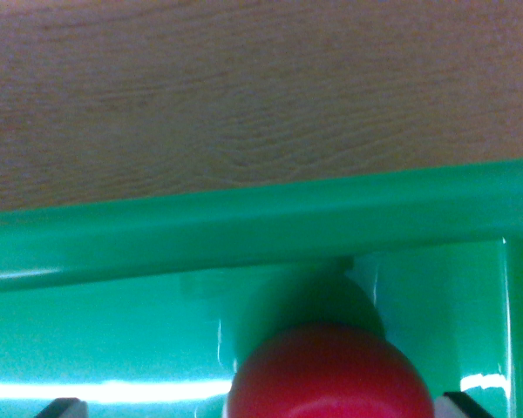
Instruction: Pick fruit
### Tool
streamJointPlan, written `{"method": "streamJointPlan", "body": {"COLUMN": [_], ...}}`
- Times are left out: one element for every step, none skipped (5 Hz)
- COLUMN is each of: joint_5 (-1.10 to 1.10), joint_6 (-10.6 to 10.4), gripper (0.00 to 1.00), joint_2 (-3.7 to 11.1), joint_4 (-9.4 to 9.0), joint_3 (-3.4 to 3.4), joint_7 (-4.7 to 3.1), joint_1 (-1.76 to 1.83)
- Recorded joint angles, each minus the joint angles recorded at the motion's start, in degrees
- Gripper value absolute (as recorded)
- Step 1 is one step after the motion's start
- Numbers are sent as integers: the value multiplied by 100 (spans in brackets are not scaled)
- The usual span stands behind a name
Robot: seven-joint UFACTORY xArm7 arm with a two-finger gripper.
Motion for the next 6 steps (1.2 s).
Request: {"method": "streamJointPlan", "body": {"joint_5": [0,11,11,21,21,28], "joint_6": [0,-200,-200,-372,-372,-508], "gripper": [0,0,0,0,0,0], "joint_2": [0,109,109,203,203,277], "joint_4": [0,-135,-135,-251,-251,-344], "joint_3": [0,-28,-28,-53,-53,-72], "joint_7": [0,-30,-30,-55,-55,-76], "joint_1": [0,-35,-35,-66,-66,-90]}}
